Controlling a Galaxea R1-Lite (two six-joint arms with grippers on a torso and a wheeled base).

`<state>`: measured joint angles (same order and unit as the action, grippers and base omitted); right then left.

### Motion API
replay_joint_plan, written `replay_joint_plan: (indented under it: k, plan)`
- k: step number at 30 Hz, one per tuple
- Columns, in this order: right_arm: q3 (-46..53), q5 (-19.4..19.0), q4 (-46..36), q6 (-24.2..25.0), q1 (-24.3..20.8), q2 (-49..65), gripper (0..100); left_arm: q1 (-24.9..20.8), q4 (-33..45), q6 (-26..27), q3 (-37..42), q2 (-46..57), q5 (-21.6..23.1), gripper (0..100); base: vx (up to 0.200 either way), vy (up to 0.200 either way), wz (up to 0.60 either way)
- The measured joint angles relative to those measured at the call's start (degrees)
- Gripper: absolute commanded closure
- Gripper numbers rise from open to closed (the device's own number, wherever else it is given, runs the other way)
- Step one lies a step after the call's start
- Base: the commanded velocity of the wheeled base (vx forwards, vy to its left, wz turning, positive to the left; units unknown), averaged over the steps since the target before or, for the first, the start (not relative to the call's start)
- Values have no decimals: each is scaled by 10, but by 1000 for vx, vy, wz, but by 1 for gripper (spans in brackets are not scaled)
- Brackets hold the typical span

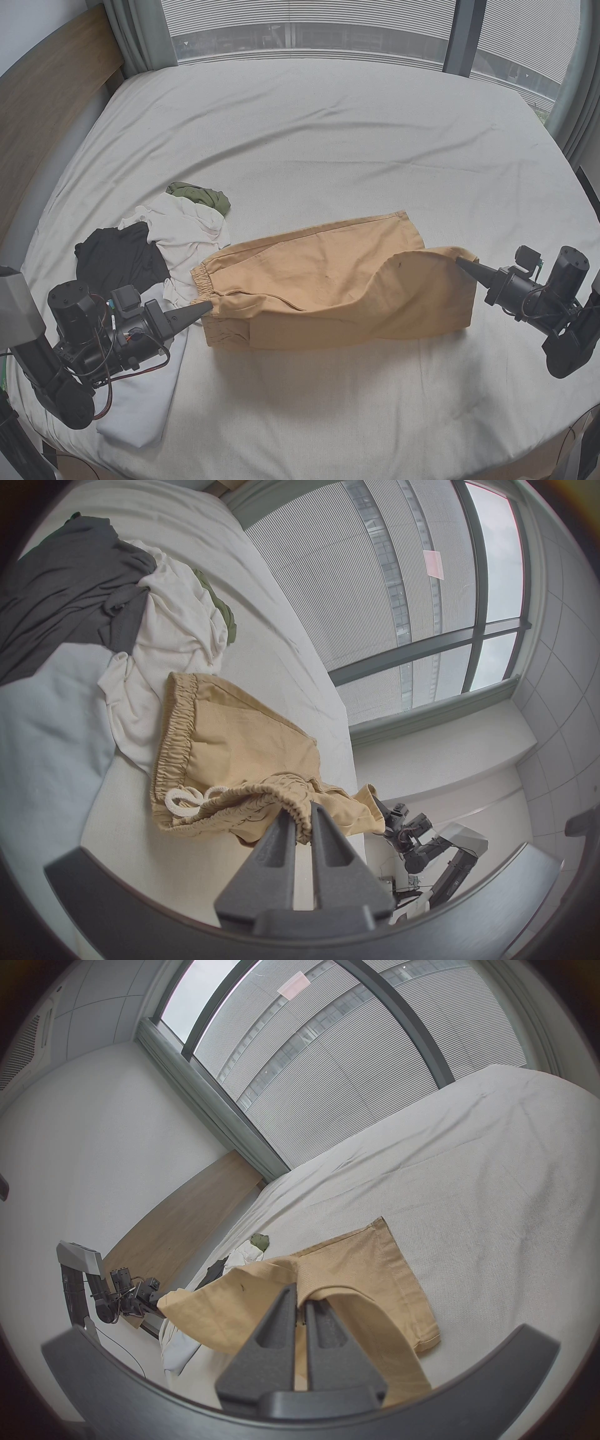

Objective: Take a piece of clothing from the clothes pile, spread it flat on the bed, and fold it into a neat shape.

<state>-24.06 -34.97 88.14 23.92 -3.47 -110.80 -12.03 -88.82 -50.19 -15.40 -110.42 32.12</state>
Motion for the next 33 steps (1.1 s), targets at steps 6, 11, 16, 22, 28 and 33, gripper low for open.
replay_joint_plan:
  k: [6,11,16,22,28,33]
  plan:
    - [-18,-1,0,0,0,-1,100,-3,0,0,-3,0,-12,100,0,0,0]
    - [-39,0,-1,1,-1,-4,100,-2,-1,2,-2,0,-13,100,0,0,0]
    - [-75,0,-24,2,-3,-15,100,-1,-1,5,2,1,-14,100,0,0,0]
    - [-115,-1,-52,2,-4,-26,100,1,0,5,-1,1,-15,100,0,0,0]
    - [-157,-1,-79,2,-5,-37,100,7,-1,5,-10,-7,-37,100,0,0,0]
    - [-191,0,-110,2,-10,-44,100,8,-1,4,-20,-16,-46,100,0,0,0]
